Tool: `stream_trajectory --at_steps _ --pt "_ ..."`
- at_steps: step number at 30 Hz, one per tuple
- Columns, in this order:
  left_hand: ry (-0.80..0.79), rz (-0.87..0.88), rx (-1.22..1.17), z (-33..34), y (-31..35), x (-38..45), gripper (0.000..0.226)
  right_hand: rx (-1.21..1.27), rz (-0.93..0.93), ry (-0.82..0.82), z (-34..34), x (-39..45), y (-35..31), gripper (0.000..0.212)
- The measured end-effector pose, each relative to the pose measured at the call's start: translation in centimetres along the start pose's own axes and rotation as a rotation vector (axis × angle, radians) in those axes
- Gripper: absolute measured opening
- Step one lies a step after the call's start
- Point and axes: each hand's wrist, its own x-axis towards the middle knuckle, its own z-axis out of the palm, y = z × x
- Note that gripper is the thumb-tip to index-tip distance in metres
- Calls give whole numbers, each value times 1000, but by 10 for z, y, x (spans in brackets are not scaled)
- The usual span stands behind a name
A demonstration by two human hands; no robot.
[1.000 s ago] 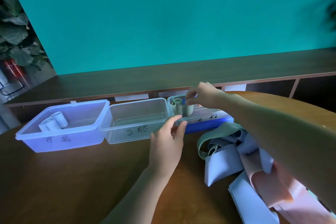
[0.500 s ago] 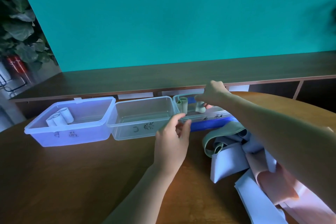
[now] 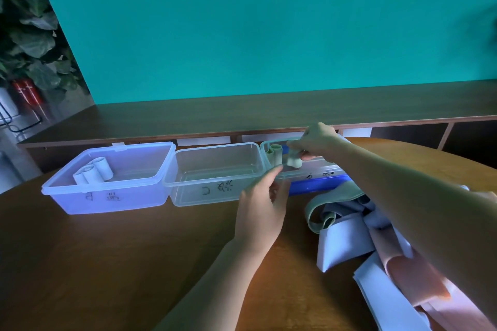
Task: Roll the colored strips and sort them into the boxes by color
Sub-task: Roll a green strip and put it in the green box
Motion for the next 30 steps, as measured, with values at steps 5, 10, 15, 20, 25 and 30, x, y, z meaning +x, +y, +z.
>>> stream_trajectory --at_steps 5,10,15,20,25,30 --pt "-24 15 13 2 -3 0 42 110 8 22 3 -3 7 35" --pt "-24 10 -3 2 -3 1 42 194 47 3 5 0 7 26" --pt "-44 -7 -3 1 -3 1 43 200 73 40 12 5 2 33" --pt "-45 -10 4 2 -3 1 44 287 79 -9 18 8 0 24" --pt "-45 -3 11 2 -4 1 43 388 112 -63 16 8 0 17" --pt "-49 3 21 2 -5 1 44 369 119 -50 16 4 -2 13"
